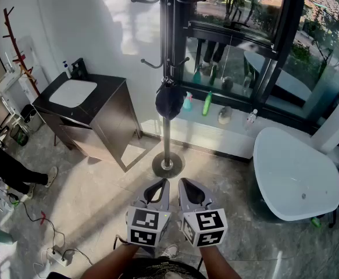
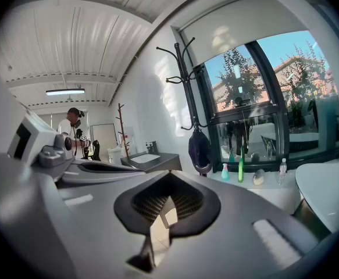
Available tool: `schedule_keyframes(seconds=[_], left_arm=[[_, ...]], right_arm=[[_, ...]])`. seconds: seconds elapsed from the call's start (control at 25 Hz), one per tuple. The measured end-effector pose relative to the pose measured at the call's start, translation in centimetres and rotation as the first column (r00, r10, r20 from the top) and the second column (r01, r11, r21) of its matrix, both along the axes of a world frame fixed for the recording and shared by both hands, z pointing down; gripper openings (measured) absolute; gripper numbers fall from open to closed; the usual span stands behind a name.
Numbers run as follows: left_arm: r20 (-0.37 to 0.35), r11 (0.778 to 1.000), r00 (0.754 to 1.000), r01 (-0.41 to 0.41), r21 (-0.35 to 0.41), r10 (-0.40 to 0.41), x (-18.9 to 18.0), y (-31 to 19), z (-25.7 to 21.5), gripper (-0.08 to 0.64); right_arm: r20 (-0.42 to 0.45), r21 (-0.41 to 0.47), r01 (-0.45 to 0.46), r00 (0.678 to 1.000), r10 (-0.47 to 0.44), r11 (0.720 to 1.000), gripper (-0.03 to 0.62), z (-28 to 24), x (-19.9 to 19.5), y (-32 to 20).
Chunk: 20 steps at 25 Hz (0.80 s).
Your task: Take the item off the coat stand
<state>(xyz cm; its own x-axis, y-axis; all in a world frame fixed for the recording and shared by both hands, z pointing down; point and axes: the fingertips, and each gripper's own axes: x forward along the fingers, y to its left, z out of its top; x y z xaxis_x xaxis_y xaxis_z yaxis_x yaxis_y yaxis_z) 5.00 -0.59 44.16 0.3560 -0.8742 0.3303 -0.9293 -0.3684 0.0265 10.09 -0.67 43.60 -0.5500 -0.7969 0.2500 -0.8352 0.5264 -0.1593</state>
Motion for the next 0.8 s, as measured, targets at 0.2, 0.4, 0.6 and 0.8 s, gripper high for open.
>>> schedule_keyframes(seconds=[0.2,0.4,0.6,0.8], left_arm=[[-0.001,1.000,1.000,-0.004,-0.005,0.004,1.3,0.4,0.0,0.002],[-0.026,1.000,1.000,-0.001,-0.015,0.001,2.0,0.3,0.0,0.002],[-0.027,1.000,1.000,0.011,-0.016,-0.012,1.5,0.0,0.1,0.002],[-0.034,1.000,0.999,0.021,-0.015,-0.021,0.7,-1.0,0.5,0.002]], right_arm=[[-0.005,-0.008,0.001,1.000,-0.001,1.000,0.005,0.1,1.2,0.3],[-0.008,-0.008,-0.003,1.000,0.003,1.000,0.005,0.2,1.6,0.1],[-0.014,-0.001,-0.005,1.000,0.005,1.000,0.005,0.4,1.4,-0.5],[-0.029,-0.006,0.008,1.000,-0.008,1.000,0.005,1.0,0.6,-1.6]])
